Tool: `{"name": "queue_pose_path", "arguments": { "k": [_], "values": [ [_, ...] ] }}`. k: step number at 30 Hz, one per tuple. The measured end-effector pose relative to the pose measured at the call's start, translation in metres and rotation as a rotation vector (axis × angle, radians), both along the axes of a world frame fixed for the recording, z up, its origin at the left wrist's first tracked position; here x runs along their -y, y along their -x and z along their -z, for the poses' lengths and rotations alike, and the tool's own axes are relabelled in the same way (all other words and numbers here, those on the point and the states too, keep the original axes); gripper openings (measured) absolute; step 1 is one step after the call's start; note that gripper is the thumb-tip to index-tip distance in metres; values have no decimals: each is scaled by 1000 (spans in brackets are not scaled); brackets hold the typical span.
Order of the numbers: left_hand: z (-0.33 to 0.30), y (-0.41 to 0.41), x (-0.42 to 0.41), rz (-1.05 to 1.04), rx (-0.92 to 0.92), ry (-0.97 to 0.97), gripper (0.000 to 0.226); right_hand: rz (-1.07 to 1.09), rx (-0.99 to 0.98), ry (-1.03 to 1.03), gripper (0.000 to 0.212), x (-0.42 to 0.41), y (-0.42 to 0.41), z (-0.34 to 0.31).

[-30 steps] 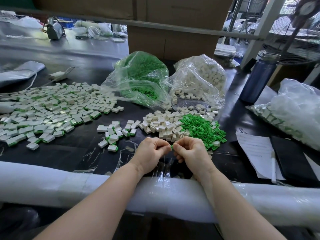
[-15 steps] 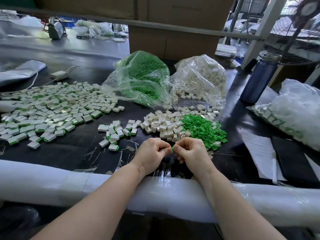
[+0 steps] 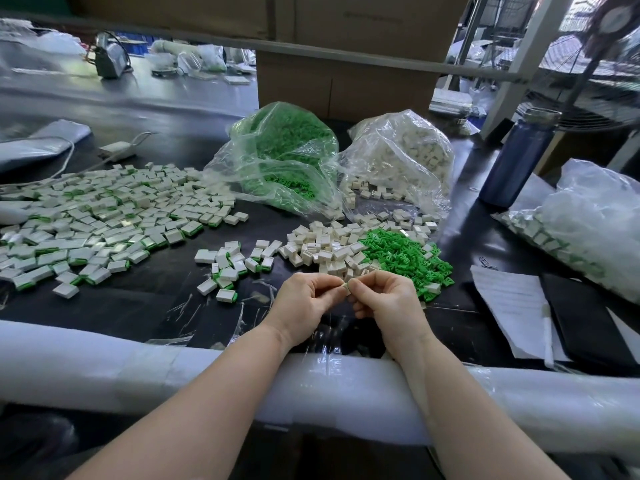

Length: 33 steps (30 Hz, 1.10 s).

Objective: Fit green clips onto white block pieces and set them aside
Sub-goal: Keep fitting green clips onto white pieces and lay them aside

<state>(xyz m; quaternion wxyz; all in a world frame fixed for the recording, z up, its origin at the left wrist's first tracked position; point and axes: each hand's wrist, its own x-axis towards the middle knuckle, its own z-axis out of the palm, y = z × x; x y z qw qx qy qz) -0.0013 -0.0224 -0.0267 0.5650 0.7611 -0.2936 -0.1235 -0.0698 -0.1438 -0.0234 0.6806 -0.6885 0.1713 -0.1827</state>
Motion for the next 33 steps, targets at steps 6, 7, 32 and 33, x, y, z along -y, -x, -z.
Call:
{"name": "queue_pose_path", "arguments": {
  "k": [6,7,32,33],
  "values": [
    [-1,1,0,-13,-59,37,8,-23,43,4,12,2,-1,2],
    [-1,1,0,-14,-56,24,4,-40,44,18,13,2,-1,2],
    [-8,3,-2,80,13,12,18,-269,-66,48,12,-1,-1,-1],
    [-8,3,-2,82,23,4,19,-276,-61,54,14,-1,-1,-1]
  ]
}}
